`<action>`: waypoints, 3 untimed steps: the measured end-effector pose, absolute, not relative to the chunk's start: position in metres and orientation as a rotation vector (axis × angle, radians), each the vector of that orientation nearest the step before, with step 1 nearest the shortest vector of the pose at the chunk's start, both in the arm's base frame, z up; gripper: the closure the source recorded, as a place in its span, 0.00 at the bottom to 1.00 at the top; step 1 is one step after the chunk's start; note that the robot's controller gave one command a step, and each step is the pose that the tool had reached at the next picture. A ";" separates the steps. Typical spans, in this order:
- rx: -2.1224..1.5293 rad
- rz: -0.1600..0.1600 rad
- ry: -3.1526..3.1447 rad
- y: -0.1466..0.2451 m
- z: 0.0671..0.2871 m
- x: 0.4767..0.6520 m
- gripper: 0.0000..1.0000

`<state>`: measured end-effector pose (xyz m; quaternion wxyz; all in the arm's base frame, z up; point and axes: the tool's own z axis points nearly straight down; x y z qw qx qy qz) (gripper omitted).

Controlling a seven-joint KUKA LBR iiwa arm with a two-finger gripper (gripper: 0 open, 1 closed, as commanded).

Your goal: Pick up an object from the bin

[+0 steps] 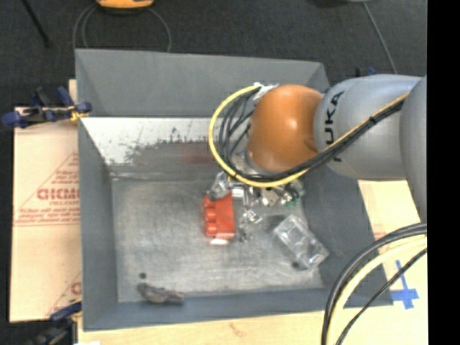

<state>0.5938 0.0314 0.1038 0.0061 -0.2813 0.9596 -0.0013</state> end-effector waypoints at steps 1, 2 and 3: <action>-1.616 -0.011 2.677 0.042 0.075 0.603 0.00; -2.004 -0.013 2.403 0.065 0.075 0.606 0.00; -1.997 -0.009 2.403 0.068 0.077 0.608 1.00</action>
Offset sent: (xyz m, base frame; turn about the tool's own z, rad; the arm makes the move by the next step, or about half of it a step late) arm 0.0046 0.0119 -0.0338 -0.5178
